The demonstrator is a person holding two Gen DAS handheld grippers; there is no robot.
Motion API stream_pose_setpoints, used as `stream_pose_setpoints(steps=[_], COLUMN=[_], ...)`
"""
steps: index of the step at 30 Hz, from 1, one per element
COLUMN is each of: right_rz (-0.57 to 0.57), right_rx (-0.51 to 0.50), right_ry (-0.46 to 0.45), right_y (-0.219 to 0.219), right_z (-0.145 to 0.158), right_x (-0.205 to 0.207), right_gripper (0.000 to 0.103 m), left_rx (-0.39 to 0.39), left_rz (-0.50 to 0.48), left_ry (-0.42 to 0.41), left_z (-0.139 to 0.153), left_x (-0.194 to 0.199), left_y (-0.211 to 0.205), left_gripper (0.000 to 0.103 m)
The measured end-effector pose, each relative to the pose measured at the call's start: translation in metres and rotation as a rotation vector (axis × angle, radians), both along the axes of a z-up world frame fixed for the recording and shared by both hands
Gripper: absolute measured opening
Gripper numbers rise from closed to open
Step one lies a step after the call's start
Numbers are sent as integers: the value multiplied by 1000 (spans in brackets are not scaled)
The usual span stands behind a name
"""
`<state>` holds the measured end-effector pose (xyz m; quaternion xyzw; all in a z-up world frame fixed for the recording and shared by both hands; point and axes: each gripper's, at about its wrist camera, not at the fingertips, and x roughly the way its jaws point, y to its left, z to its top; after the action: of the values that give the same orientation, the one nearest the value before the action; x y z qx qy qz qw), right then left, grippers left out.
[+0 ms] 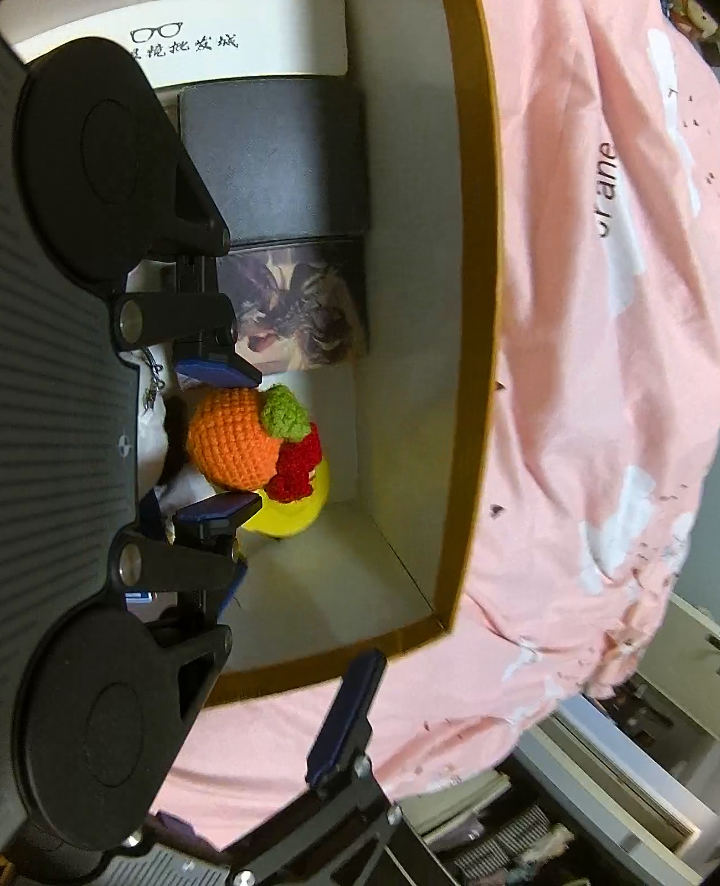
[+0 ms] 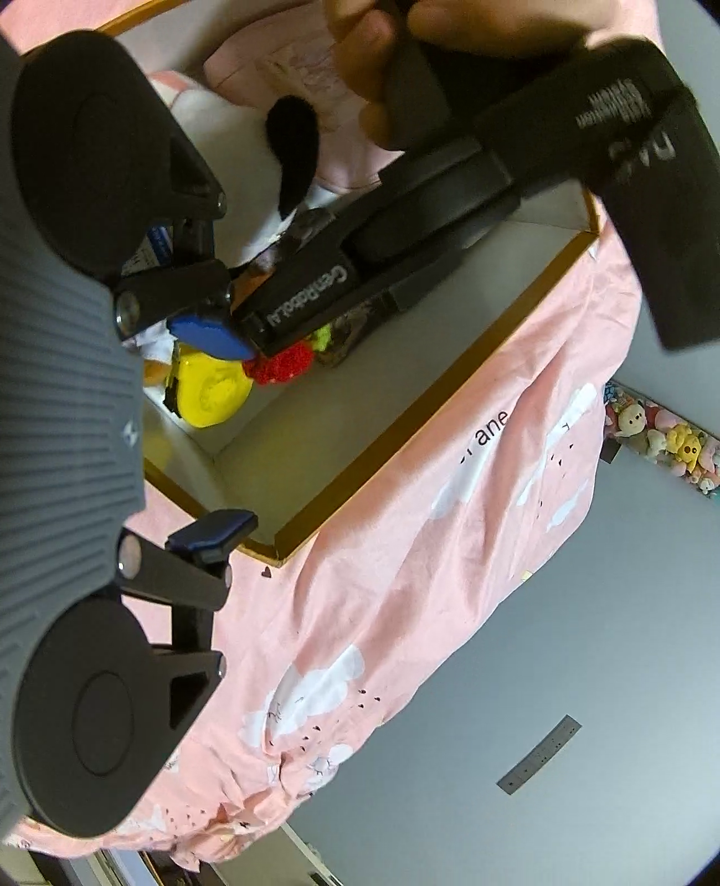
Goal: Organize objects
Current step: 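Lower both items into the orange box and open both tools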
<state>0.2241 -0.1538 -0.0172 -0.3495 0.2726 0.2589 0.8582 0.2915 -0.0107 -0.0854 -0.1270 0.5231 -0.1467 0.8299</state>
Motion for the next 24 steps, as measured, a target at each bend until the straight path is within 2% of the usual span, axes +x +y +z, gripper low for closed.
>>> stream_pose_setpoints(steps=[2,4,7,10,12,18,19,21,24], right_rz=[7,9,8,15,18,19,16,9,-1], right_rx=[-5,-12,-9,-5,-13,-8,-2,12,33], right_ry=[-11,-16,-17,-7,-2,5,8,16,28], right_y=[-1,-14,-18,-16,-12,-3,-3,-4,-8], right_z=[-2,-2,-1,2,-3,-11,-11,-8,-3], right_x=[-2,12,9,22,20,31,30,28,24], right_gripper=[62,62,62,62,62,62,62,62,63], left_rx=[17,1,-12,-71,-76,-53,-44,7,11], left_rz=[-1,1,4,7,11,22,22,32,37], left_ry=[27,43,55,92,110,96,86,47,1], left_z=[-4,-6,-7,-10,-14,-10,-7,0,12], left_x=[2,4,6,11,12,7,5,-1,-11], left_y=[-1,1,1,4,4,4,4,3,6], left_gripper=[46,46,46,47,47,50,52,64,65])
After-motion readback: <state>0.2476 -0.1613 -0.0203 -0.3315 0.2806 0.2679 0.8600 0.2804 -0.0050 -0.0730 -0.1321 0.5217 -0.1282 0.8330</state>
